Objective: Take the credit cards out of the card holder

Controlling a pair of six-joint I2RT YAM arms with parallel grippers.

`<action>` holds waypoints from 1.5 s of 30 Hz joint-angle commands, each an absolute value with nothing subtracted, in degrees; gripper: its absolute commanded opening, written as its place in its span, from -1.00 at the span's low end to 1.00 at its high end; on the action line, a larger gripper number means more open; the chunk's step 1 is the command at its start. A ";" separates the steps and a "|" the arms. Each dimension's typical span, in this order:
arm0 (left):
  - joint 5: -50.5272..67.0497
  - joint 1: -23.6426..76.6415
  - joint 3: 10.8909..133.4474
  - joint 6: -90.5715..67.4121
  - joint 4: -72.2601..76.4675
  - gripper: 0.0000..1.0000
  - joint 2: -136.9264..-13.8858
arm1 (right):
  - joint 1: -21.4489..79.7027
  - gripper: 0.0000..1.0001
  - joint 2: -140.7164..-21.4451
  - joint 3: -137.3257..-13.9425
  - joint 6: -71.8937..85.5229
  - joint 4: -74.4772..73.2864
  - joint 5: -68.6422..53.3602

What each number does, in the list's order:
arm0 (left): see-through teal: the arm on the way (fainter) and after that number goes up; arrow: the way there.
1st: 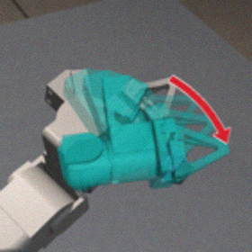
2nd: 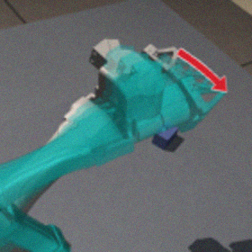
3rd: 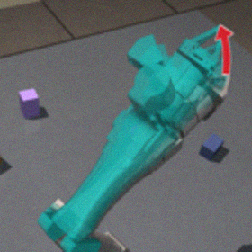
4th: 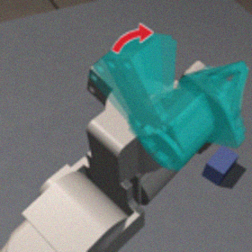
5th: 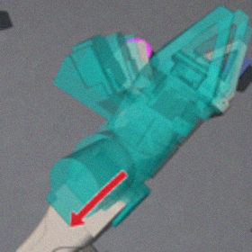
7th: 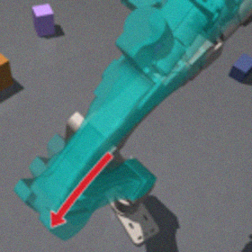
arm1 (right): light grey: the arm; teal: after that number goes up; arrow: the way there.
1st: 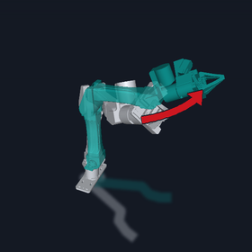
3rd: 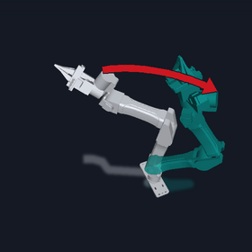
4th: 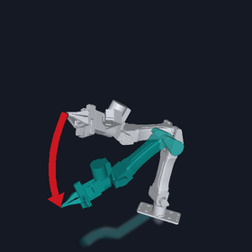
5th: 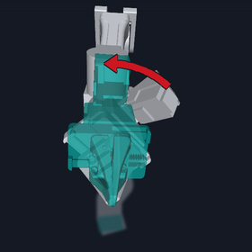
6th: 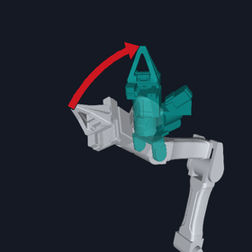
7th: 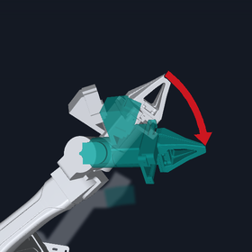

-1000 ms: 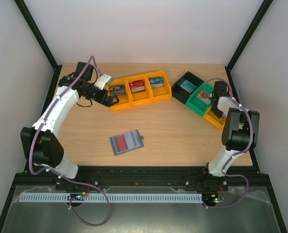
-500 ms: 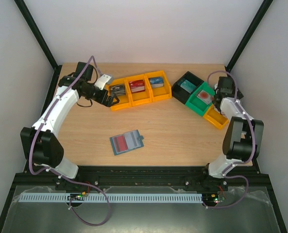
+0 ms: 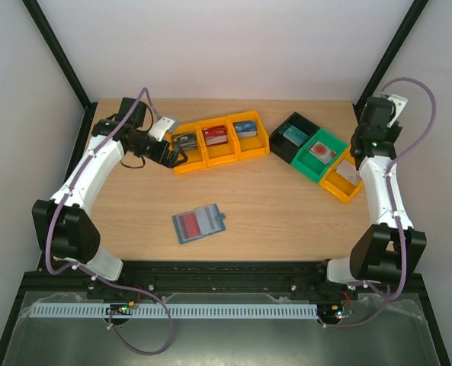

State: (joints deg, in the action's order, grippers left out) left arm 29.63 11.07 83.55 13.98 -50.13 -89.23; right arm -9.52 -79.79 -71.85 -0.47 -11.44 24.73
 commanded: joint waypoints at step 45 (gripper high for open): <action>28.91 12.80 82.06 15.34 -50.66 0.99 -88.81 | -12.40 -0.97 -108.49 -67.70 26.96 -24.43 11.70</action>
State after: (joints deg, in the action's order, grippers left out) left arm 29.45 12.58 82.43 14.61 -50.09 -89.23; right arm -11.73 -106.76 -66.00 26.83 -25.04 7.14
